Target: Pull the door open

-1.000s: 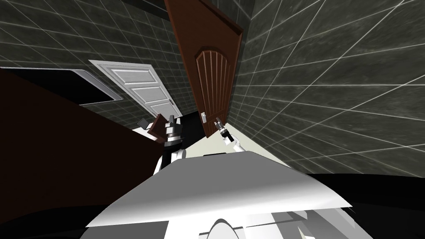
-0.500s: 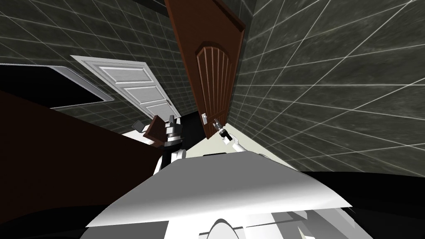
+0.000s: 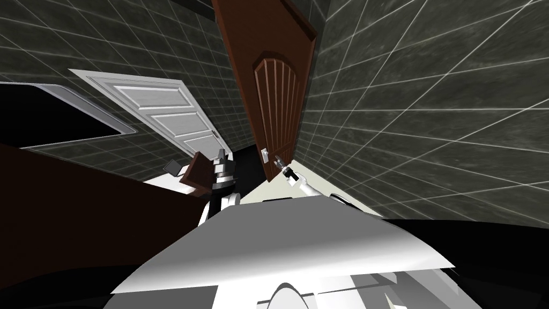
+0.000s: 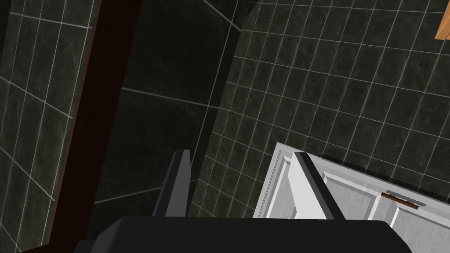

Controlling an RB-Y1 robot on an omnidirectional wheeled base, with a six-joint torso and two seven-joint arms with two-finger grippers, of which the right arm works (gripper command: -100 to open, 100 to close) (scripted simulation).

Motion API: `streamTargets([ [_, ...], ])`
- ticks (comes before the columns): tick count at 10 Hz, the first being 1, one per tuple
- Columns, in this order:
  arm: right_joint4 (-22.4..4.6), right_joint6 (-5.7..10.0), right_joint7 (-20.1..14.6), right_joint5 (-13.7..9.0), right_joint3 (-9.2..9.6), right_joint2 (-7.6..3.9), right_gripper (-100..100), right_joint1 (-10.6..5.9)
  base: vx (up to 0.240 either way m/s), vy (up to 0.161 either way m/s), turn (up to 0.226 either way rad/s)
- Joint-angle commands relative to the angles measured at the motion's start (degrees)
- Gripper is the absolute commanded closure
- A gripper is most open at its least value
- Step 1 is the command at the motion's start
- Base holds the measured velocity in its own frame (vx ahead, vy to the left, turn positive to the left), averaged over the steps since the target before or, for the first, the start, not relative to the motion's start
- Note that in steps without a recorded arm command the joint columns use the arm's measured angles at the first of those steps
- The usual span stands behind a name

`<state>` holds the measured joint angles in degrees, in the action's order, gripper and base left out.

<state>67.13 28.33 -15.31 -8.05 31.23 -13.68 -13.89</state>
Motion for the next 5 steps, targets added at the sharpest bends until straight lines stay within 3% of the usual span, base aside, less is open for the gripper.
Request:
streamTargets([
  [1,-2.5,-0.25,-0.8,-0.1,1.43,-0.40,-100,-1.84,0.093,0.114,-0.090],
  [5,-6.9,-0.36,-2.1,-0.2,3.85,-1.12,-100,-4.84,0.080,0.092,-0.054],
])
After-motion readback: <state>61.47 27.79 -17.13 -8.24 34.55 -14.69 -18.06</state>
